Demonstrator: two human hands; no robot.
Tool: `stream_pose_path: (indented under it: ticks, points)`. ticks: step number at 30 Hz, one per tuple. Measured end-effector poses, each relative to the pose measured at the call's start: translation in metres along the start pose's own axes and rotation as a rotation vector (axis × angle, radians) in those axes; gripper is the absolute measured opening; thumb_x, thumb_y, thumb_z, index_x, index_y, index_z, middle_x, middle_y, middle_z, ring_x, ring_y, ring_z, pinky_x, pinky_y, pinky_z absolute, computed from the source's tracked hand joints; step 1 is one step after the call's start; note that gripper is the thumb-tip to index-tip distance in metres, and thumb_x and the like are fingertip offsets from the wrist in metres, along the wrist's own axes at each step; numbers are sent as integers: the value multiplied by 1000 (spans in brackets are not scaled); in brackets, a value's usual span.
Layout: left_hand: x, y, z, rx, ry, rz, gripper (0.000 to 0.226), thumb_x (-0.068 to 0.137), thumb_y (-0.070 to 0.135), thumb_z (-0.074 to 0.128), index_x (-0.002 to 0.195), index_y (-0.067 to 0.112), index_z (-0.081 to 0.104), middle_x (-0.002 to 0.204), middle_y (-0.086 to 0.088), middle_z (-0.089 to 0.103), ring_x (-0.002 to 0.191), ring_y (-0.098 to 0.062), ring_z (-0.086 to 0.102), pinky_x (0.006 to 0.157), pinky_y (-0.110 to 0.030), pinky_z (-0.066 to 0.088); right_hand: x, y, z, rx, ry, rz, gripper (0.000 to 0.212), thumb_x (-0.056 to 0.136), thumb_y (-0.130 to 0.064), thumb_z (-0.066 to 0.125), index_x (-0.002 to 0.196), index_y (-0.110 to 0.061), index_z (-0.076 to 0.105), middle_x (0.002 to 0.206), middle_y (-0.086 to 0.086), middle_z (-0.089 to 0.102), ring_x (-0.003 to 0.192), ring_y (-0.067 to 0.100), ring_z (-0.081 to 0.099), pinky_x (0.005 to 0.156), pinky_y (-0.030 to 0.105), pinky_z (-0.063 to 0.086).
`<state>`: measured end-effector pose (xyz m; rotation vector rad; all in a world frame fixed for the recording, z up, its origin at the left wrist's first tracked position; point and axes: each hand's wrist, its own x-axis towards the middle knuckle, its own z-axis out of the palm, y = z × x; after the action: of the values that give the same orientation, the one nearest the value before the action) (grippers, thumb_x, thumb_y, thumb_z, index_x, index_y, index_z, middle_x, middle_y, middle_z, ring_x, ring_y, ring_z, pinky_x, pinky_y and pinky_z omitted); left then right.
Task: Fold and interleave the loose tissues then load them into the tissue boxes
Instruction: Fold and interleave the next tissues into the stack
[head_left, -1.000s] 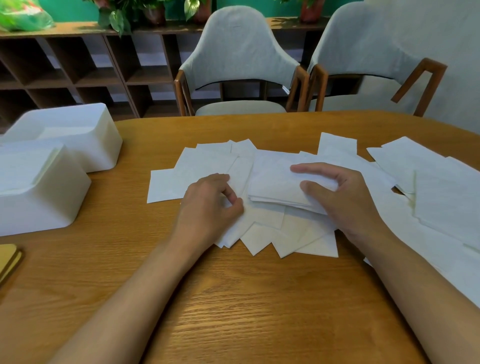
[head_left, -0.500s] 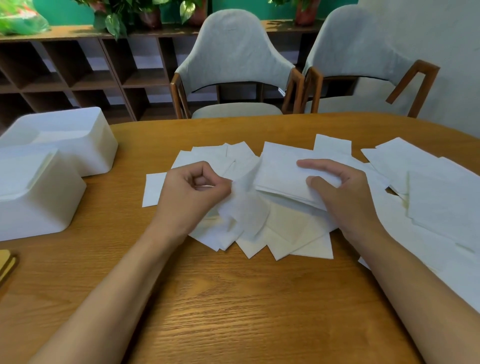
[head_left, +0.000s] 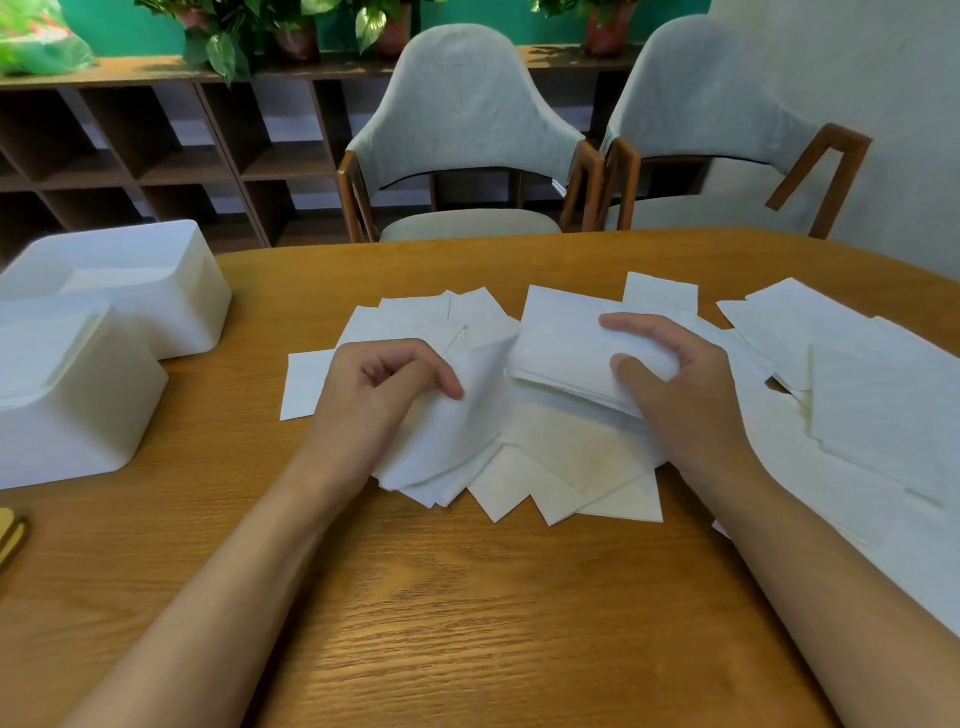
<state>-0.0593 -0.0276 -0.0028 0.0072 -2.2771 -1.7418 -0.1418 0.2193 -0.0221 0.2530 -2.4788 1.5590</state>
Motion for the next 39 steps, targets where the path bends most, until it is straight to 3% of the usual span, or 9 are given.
stream_pose_path:
  ticks: [4,7,12,16,18,22,25,30,39]
  points:
    - [-2,3,-3,-179,-131,8,20,77,18,57,62,11,68,75,-9,62,76,-21,57,64,-27,42,0,-2,-1,2,-23,12,26,98,-25,61,120,-39,69,130,-24,56,117,0,47,92,14,37]
    - [-2,5,-5,-251,-209,-5,22,71,28,56,58,13,65,78,-17,57,76,-26,57,57,-23,45,-4,-7,2,14,-115,-32,22,98,-46,59,117,-41,69,127,-30,58,116,-9,48,92,12,32]
    - [-2,1,0,-155,-227,34,21,81,22,59,69,16,75,84,-5,70,87,-19,64,71,-23,48,-15,-22,5,176,-349,24,52,87,-74,34,105,-45,73,114,-32,65,110,-1,57,99,33,42]
    - [-3,-1,7,85,-197,66,13,91,14,70,95,23,79,101,7,75,98,-12,67,80,-27,52,-21,-21,13,103,-348,-9,8,91,-45,67,89,-43,60,82,-49,57,89,-30,50,69,-2,41]
    - [-2,-2,9,149,-140,76,25,93,11,76,111,29,75,102,7,75,100,-13,68,85,-31,57,-21,-14,13,53,-315,-21,18,88,-40,72,97,-43,56,92,-48,47,87,-30,48,66,-3,39]
    - [-2,-1,10,112,-77,38,32,90,18,81,117,31,71,91,6,78,96,-8,72,79,-23,55,-21,-17,11,121,-371,-70,29,85,-47,74,112,-47,63,103,-46,56,102,-21,51,73,3,47]
    - [-4,2,13,87,-57,46,31,87,18,84,114,30,72,89,7,79,94,-8,73,76,-19,55,-23,-19,13,55,-404,-142,62,78,-60,69,132,-66,40,120,-59,35,116,-24,39,85,6,45]
    - [-4,3,12,146,-13,62,22,86,26,84,105,33,77,94,17,78,98,-2,71,77,-14,53,-23,-17,17,8,-397,-176,84,76,-62,69,142,-67,18,134,-59,17,124,-23,28,109,23,31]
    - [-2,-10,16,236,58,94,16,91,32,79,107,36,79,109,26,74,107,1,65,85,-16,53,-24,-18,16,72,-348,-216,76,91,-43,69,149,-56,21,141,-53,21,123,-31,24,94,-4,29]
